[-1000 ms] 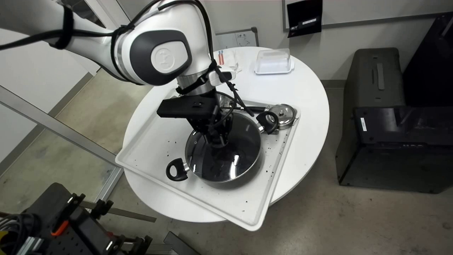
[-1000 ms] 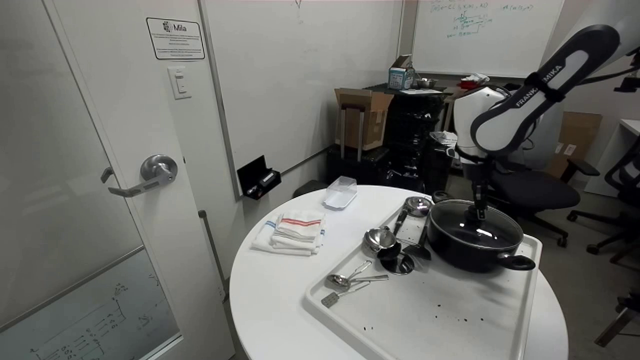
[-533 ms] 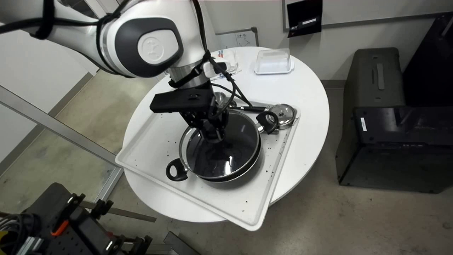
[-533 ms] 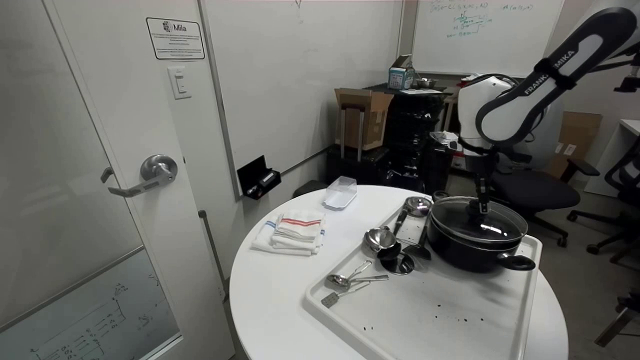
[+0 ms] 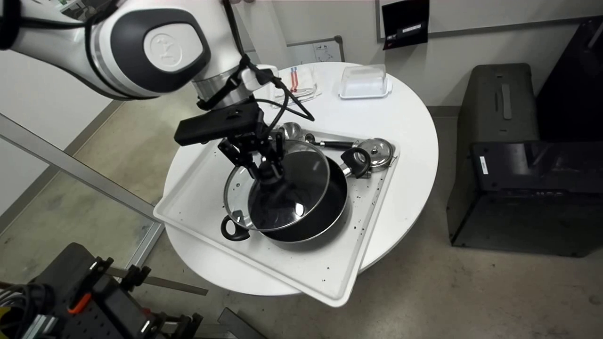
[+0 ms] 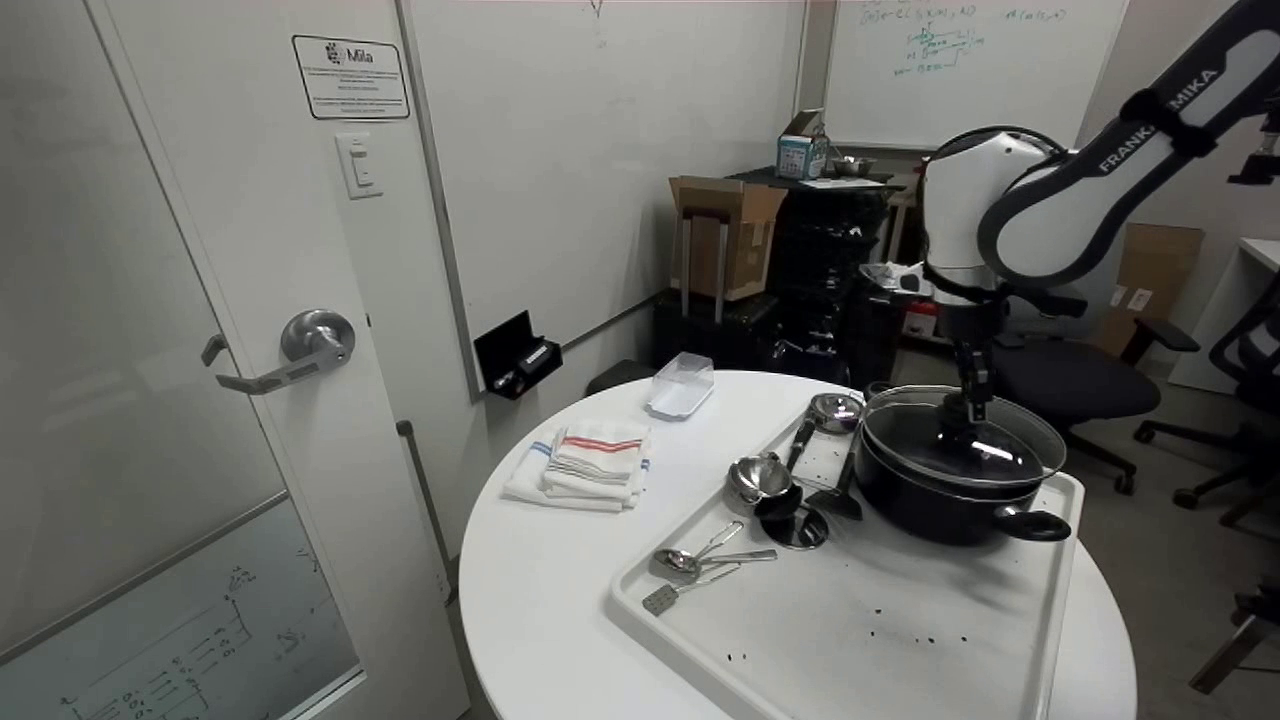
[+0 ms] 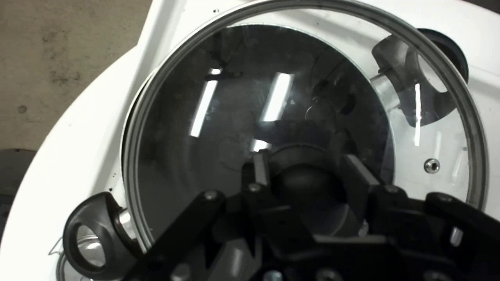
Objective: Move the pot's lid to the tray
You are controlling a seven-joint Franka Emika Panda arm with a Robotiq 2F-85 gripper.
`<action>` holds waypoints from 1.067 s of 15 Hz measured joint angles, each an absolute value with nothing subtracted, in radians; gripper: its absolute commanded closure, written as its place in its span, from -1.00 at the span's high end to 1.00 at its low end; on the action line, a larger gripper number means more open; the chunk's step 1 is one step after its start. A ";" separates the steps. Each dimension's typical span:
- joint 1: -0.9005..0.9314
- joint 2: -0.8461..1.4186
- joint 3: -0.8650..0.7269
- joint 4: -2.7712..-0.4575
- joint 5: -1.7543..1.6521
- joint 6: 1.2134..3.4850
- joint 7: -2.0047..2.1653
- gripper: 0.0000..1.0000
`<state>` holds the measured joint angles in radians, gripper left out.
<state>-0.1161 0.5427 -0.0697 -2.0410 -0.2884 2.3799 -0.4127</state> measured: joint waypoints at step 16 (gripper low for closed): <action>0.228 0.500 -0.034 -2.266 -0.688 2.576 -0.084 -0.53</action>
<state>0.2281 0.4996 -0.0337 -2.2658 -0.6878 2.5757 -0.0837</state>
